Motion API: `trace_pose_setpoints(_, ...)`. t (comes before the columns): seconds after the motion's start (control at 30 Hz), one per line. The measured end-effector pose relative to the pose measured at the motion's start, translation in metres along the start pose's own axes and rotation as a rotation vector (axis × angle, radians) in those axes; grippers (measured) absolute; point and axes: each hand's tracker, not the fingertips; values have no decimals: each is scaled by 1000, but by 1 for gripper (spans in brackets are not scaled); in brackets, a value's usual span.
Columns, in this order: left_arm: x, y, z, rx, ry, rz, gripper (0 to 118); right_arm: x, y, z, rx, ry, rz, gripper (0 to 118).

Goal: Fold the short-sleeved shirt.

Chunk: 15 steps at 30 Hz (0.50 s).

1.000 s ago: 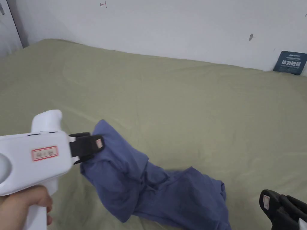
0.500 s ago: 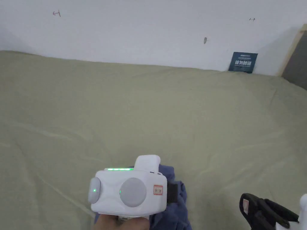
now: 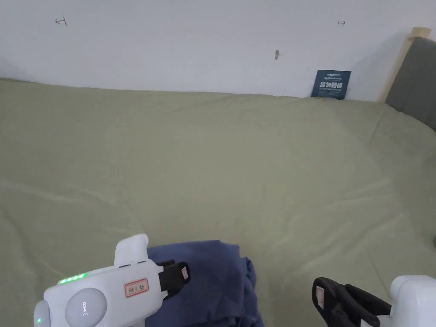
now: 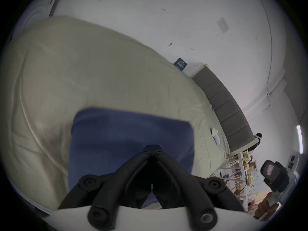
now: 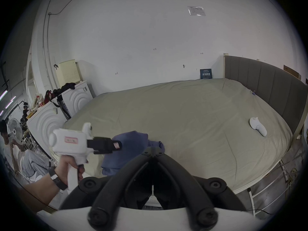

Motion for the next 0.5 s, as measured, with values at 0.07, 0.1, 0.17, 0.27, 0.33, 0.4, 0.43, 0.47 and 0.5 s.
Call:
trace_pose_setpoints(0.07,-3,-14,-18,-19,-30,31,0,-2,1,2,4,-1,3,2)
trace_pose_setpoints(0.1,1,-20,-27,-30,-77,34,0,-2,1,2,4,2,4,2)
trace_pose_setpoints(0.17,19,-28,-41,-53,-99,-16,0,-2,0,3,3,1,5,2)
trace_pose_setpoints(0.27,41,-45,-66,-129,-130,-62,0,-2,-2,2,-9,-2,4,2)
trace_pose_setpoints(0.33,45,-56,-78,-135,-141,-54,0,-2,-4,0,-21,-8,8,2)
trace_pose_setpoints(0.4,48,-63,-87,-159,-172,-26,0,-1,-5,-3,-29,-8,9,2)
trace_pose_setpoints(0.43,50,-66,-91,-167,-173,-19,0,-1,-6,-5,-34,-5,6,2)
trace_pose_setpoints(0.47,53,-69,-93,-172,-185,-26,0,0,-6,-9,-39,-1,0,2)
trace_pose_setpoints(0.5,57,-71,-94,-186,-214,-35,0,0,-5,-11,-42,0,-2,2)
